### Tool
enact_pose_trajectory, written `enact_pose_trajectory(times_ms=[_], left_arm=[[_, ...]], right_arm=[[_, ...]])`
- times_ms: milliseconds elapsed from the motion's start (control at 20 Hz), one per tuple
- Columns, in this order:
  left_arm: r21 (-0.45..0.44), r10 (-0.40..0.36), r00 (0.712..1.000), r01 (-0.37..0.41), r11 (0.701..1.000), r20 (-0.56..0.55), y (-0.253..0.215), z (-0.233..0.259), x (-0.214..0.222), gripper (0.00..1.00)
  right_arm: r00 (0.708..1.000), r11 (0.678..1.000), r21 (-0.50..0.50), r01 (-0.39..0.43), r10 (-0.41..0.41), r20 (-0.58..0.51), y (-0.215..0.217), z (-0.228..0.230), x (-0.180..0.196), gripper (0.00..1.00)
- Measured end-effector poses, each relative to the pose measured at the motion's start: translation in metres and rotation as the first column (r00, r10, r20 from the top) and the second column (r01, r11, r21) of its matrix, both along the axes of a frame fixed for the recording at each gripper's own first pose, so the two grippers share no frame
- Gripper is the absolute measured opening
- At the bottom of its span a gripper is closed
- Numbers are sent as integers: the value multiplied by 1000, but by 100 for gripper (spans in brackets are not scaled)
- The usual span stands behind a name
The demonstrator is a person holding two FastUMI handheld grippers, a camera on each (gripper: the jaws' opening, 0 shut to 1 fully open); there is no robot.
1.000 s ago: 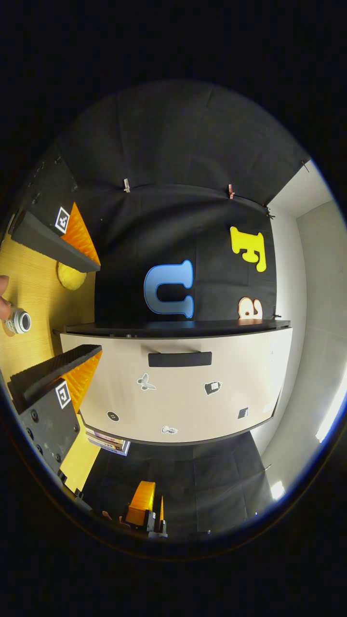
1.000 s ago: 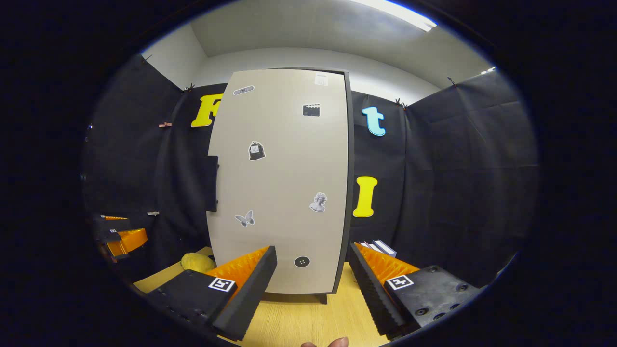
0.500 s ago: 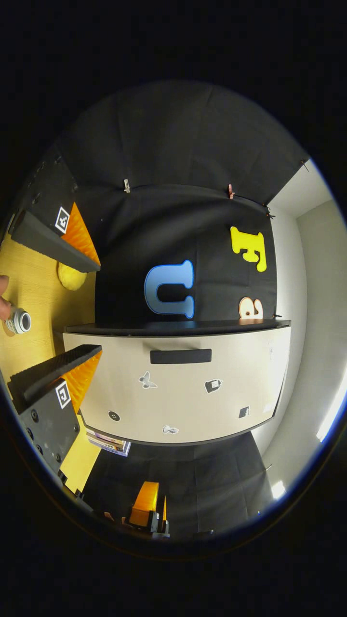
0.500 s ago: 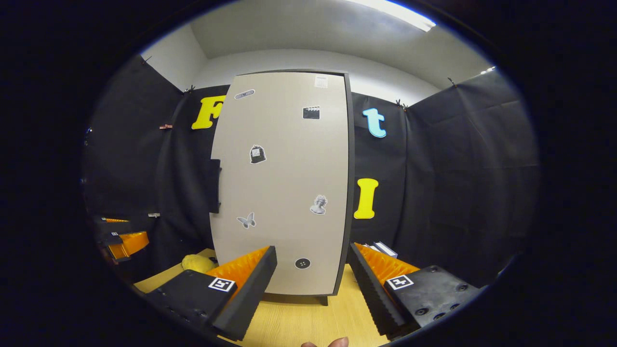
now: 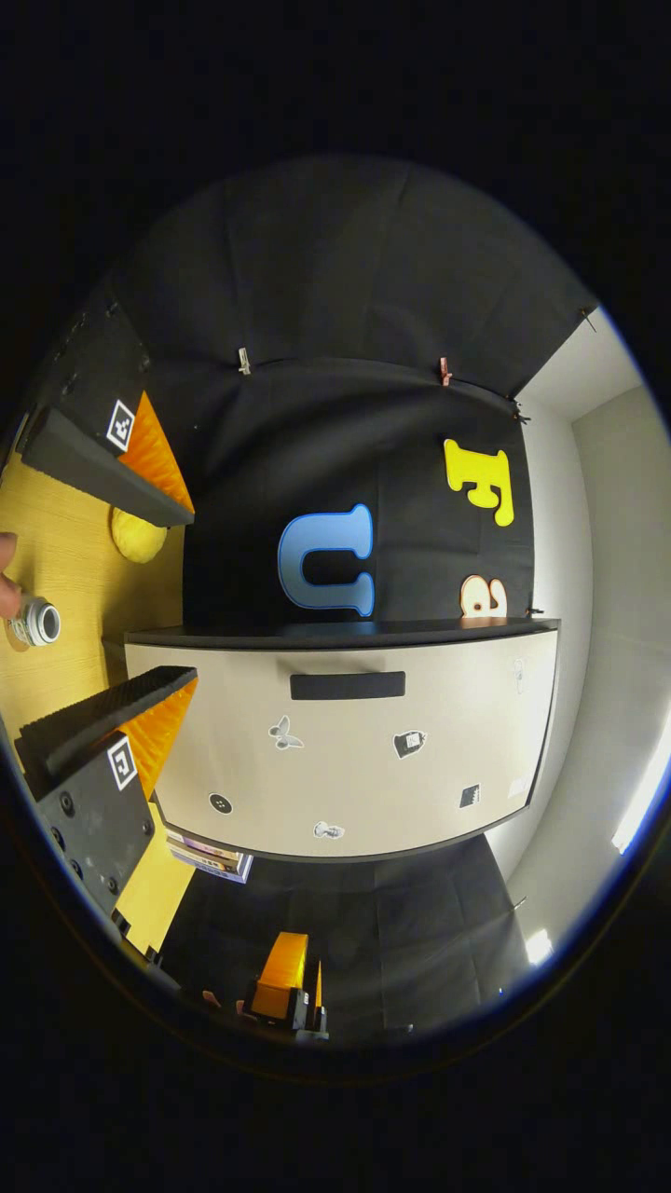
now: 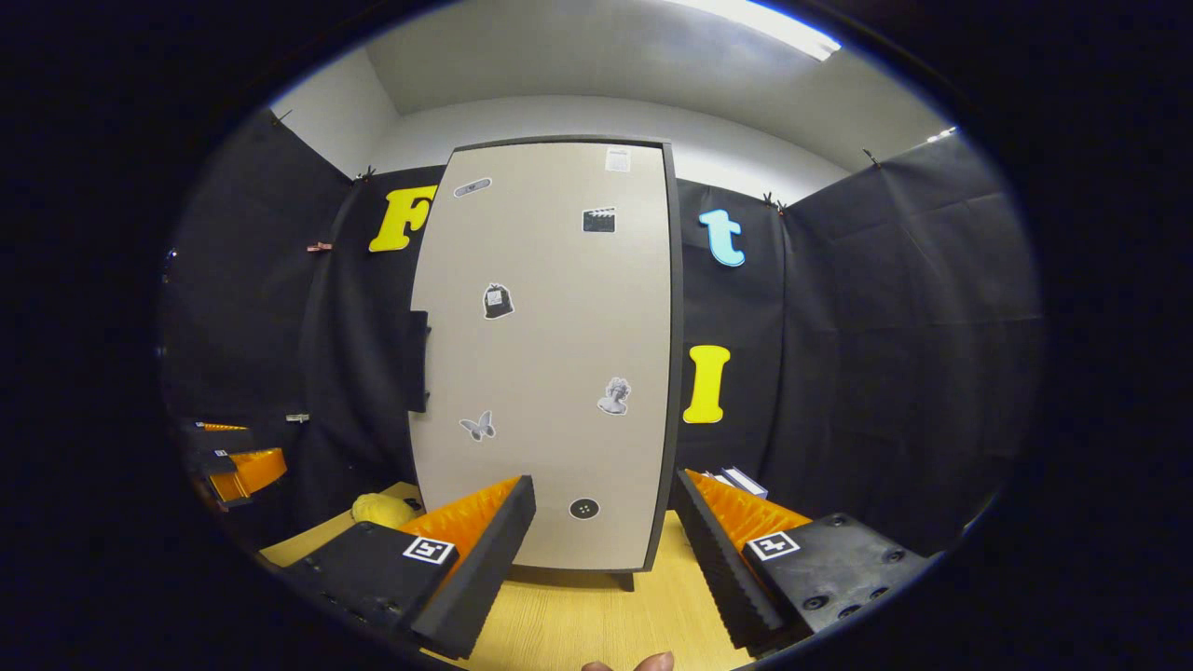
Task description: Open the cabinet door with the right hand, grasp the bottle in the cabinet with the left hand and place it on the coaster, then close the cabinet door with the right hand.
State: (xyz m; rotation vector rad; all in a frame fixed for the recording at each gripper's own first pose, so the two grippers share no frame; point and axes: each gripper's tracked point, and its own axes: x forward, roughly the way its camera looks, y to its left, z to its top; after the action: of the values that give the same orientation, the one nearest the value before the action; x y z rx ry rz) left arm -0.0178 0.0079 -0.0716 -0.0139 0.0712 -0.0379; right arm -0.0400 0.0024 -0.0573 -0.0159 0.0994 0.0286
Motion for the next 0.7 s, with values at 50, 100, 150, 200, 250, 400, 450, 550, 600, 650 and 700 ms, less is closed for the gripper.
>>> enact_pose_trajectory(times_ms=[50, 100, 150, 200, 250, 400, 450, 550, 600, 650, 700], left_arm=[[-1, 1, 1000, -1, 1000, -1, 0, -1, 0, 95], [-1, 1, 1000, -1, 1000, -3, 0, -1, -1, 95], [-1, 2, 1000, -2, 1000, -4, 0, -2, -2, 95], [-1, 2, 1000, -2, 1000, -4, 1, -2, -2, 95], [0, 4, 1000, -4, 1000, -2, 1, -2, -3, 95], [-1, 5, 1000, -5, 1000, 0, 1, -1, -3, 95], [-1, 5, 1000, -5, 1000, 0, 0, -1, -4, 95], [-1, 5, 1000, -5, 1000, 0, -1, 0, -4, 94], [0, 5, 1000, -5, 1000, 2, -1, 0, -5, 95], [2, 3, 1000, -3, 1000, 2, -1, 0, -6, 95], [3, 1, 1000, -1, 1000, 1, -2, -1, -5, 95]], right_arm=[[1000, 1000, 0, 1, -1, 2, 0, 1, -1, 98], [1000, 1000, 2, 3, -3, 5, -1, 2, -1, 98], [1000, 1000, 4, 2, -2, 6, -1, 2, -1, 98], [1000, 1000, 4, 3, -3, 6, -1, 2, 0, 98], [1000, 1000, 3, 3, -3, 4, -2, 1, -1, 98], [1000, 1000, 5, 3, -3, 5, -1, 2, -2, 98], [1000, 1000, 4, 2, -2, 4, -1, 2, -2, 98], [1000, 1000, 0, 1, -1, 6, -1, 2, -3, 98], [1000, 1000, 0, 0, 0, 7, -2, 3, -4, 98], [1000, 1000, 1, -1, 1, 8, -1, 4, -4, 98], [1000, 1000, 2, 0, 0, 11, -2, 5, -5, 98]])
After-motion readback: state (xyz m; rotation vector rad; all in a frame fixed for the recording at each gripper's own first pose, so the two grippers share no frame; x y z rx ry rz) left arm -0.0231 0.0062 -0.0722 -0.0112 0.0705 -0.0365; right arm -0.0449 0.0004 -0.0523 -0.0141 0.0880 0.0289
